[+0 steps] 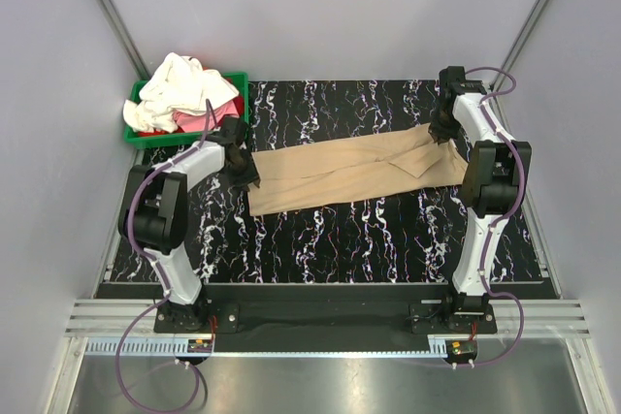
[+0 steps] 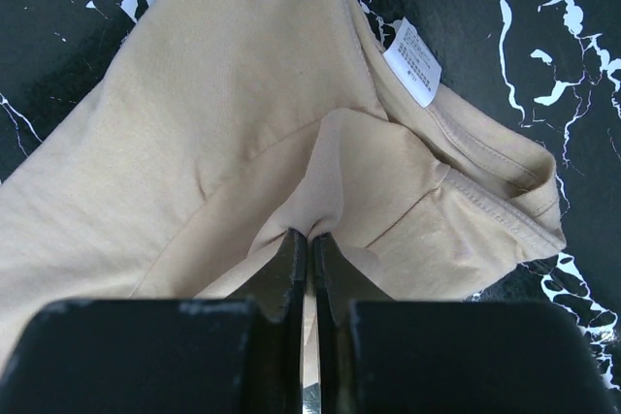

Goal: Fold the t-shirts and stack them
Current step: Fold the tshirt

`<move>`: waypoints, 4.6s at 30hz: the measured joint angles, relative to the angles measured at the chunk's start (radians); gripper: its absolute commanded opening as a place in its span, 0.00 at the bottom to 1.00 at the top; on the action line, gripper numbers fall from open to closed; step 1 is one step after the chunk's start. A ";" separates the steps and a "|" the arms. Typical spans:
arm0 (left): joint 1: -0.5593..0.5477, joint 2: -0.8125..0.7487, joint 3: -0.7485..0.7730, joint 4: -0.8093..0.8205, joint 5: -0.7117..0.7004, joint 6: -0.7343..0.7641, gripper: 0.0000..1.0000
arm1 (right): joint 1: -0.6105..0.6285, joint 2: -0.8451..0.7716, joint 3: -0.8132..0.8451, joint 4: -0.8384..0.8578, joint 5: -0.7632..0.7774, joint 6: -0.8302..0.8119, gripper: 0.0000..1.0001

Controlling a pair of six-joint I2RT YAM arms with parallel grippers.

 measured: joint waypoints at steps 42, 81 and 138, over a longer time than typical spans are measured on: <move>-0.016 -0.068 -0.129 0.006 -0.059 -0.079 0.31 | 0.000 -0.007 0.045 0.019 -0.065 0.005 0.41; -0.274 -0.164 -0.296 0.229 -0.084 -0.127 0.36 | -0.258 -0.192 -0.510 0.114 -0.060 0.127 0.15; -0.391 0.044 0.124 0.271 0.354 -0.183 0.53 | -0.193 -0.242 -0.509 0.673 -0.649 0.144 0.44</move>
